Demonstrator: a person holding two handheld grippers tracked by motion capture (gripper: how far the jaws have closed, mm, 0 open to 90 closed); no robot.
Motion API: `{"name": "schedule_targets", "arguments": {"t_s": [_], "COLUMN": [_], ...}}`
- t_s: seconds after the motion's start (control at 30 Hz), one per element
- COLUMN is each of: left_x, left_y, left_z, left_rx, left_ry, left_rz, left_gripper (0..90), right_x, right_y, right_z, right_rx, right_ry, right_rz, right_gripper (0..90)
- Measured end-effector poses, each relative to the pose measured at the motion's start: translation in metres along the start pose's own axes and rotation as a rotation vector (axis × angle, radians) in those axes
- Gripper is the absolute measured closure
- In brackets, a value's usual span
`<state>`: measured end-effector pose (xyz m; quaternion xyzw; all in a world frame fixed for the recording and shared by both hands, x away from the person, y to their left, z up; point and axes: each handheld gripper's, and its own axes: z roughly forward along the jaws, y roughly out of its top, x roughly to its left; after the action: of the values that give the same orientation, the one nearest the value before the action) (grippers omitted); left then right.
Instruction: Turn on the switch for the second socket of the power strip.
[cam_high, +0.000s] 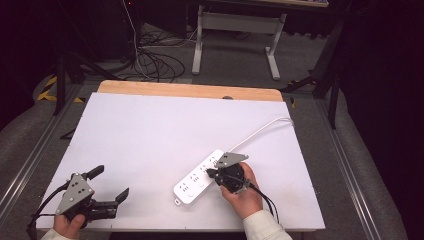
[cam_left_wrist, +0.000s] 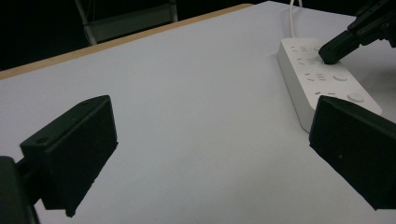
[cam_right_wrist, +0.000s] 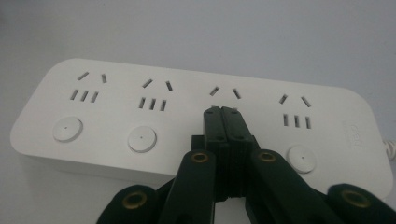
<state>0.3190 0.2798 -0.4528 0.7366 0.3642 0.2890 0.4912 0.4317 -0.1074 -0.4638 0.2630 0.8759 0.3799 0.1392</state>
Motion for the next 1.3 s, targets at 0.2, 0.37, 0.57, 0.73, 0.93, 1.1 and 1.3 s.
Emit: {"name": "schedule_targets", "arguments": {"t_s": [0.2,0.37,0.57,0.73,0.93,1.1,1.3], "left_x": [0.000,0.000,0.001,0.001,0.001,0.002,0.001], "left_y": [0.000,0.000,0.000,0.000,0.000,0.000,0.000], "left_z": [0.001,0.001,0.002,0.002,0.002,0.001,0.001], "left_rx": [0.002,0.003,0.006,0.006,0.008,0.008,0.006], "left_ry": [0.002,0.000,-0.001,-0.002,-0.008,-0.004,-0.006], "left_rz": [0.003,-0.006,-0.002,0.001,-0.005,0.006,0.000], "left_gripper": [1.6,1.5,1.5,1.5,1.5,1.5,1.5], "right_x": [0.002,0.003,0.004,0.006,0.010,0.010,0.010], "right_y": [0.000,0.005,0.009,0.011,0.017,0.017,0.017], "right_z": [-0.011,-0.025,-0.034,-0.039,-0.048,-0.048,-0.051], "right_rx": [-0.092,-0.140,-0.155,-0.164,-0.183,-0.178,-0.195], "right_ry": [-0.010,-0.018,-0.014,-0.011,0.013,0.010,0.005], "right_rz": [-0.025,-0.024,-0.036,-0.044,-0.058,-0.062,-0.065], "right_gripper": [90.0,90.0,90.0,90.0,90.0,90.0,76.9]}}
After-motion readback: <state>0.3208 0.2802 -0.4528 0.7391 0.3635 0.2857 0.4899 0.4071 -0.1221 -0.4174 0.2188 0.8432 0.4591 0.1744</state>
